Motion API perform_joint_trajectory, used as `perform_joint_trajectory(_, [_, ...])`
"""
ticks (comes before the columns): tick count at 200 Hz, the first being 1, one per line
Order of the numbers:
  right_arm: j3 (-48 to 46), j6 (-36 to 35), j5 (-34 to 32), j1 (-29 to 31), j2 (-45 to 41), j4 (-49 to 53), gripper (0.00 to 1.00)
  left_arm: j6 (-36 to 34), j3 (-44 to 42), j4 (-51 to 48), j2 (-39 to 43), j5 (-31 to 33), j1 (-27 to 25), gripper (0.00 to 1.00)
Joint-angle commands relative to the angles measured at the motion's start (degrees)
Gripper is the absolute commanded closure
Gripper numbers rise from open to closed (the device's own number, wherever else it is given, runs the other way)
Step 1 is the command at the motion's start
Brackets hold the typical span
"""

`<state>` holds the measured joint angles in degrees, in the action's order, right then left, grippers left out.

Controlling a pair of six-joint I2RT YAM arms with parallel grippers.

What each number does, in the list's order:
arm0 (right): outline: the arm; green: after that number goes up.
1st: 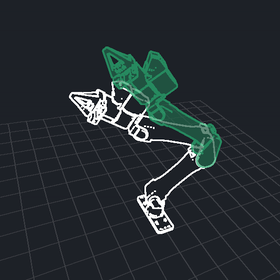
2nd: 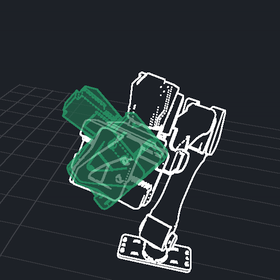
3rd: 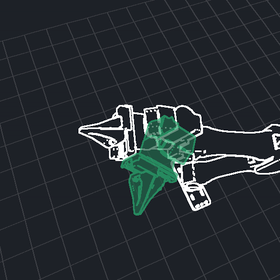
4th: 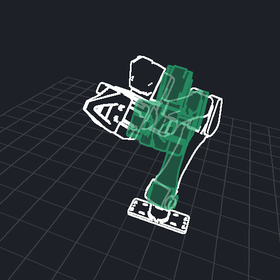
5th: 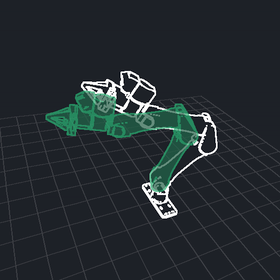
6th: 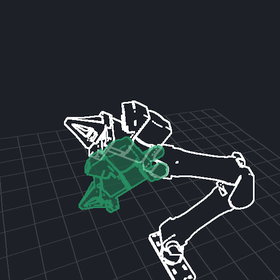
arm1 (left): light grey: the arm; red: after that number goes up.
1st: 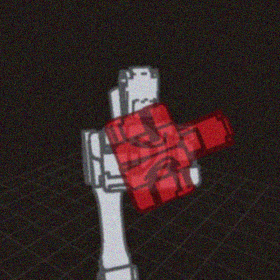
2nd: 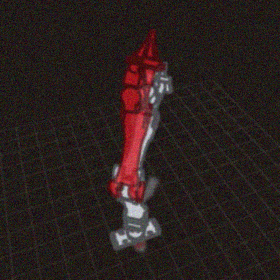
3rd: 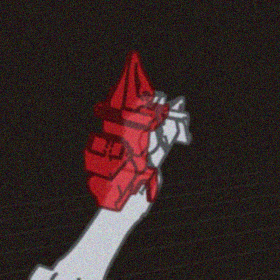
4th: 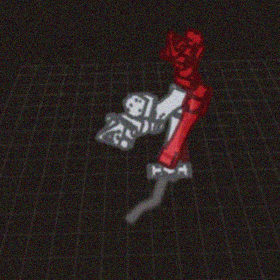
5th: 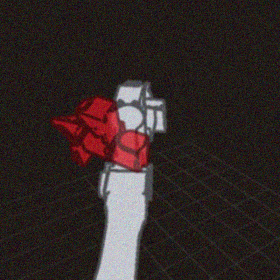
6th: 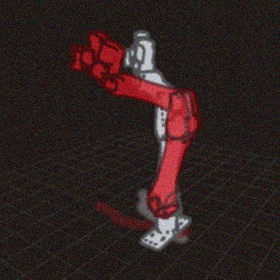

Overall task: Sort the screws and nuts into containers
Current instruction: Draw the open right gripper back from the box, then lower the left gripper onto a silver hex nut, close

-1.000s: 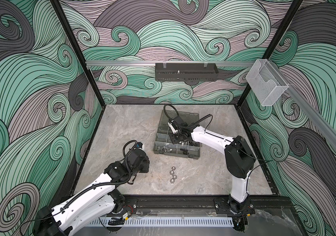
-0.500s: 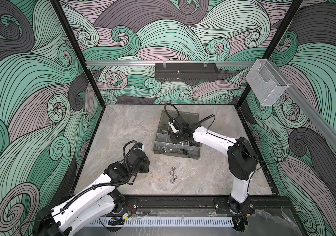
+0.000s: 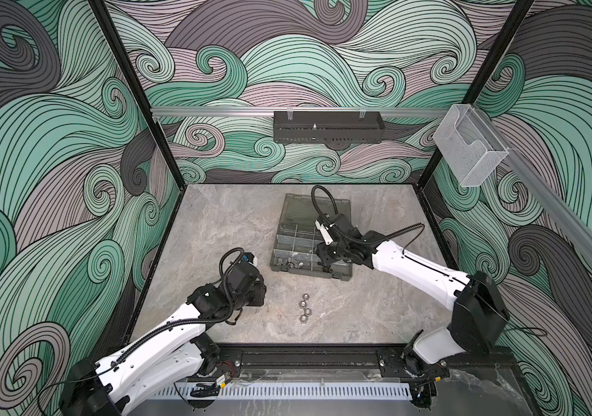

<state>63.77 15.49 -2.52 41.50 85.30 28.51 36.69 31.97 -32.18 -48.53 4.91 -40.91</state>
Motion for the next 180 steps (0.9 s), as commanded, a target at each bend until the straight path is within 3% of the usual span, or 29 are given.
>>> perform_joint_trajectory(1, [-4.3, 2.8, -0.2, -0.3, -4.4, 0.0, 0.58, 0.4, 1.0, -0.2, -1.4, -1.7, 0.3, 0.61])
perform_joint_trajectory(91, [-22.6, 10.6, -2.7, -0.3, -18.7, 1.7, 0.58, -0.7, 6.1, 2.5, -12.9, -3.7, -2.8, 0.61])
perform_joint_trajectory(180, [-26.4, 13.7, -2.8, -0.3, -23.4, 2.9, 0.57, 0.0, 19.1, 0.8, -32.3, -2.6, -10.6, 0.61])
